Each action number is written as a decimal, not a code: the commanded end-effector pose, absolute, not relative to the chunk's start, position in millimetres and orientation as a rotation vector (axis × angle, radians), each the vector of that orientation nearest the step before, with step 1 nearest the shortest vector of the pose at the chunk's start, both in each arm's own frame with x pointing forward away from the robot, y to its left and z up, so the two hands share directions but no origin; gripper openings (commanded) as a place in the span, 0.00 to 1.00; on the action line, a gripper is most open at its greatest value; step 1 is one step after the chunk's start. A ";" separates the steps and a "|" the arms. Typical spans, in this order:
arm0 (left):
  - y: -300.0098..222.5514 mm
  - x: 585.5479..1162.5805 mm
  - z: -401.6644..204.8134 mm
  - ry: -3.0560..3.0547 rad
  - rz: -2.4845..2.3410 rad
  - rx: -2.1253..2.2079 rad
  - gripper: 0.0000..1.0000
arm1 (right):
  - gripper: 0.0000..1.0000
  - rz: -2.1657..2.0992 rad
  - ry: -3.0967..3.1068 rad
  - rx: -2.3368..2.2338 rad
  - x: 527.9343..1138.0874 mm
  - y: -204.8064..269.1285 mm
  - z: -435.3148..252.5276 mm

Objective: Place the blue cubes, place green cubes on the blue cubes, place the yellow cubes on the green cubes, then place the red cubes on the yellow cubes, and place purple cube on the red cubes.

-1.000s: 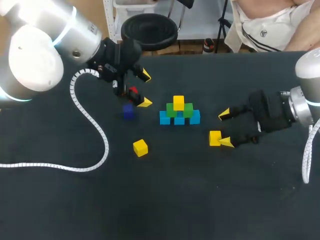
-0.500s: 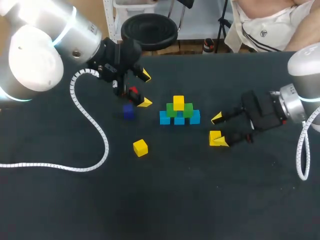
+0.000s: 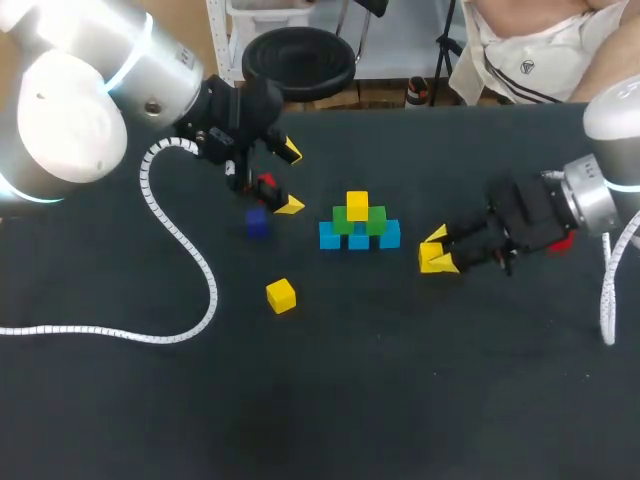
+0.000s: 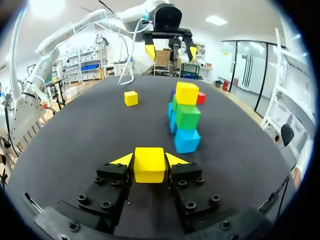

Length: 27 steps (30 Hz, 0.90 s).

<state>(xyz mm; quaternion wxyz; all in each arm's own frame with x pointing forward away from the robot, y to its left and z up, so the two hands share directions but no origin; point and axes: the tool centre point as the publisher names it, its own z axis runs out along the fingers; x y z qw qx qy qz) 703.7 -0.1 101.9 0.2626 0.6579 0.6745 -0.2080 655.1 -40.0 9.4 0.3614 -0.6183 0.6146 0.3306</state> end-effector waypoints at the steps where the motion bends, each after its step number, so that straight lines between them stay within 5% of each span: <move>1: 0.8 703.6 101.7 1.821 -0.563 1.779 1.00 | 0.00 0.809 1.589 -1.600 651.7 -44.9 35.2; 27: 0.8 703.6 101.7 1.821 -0.563 1.779 1.00 | 0.00 0.774 1.509 -1.665 673.6 -24.0 82.9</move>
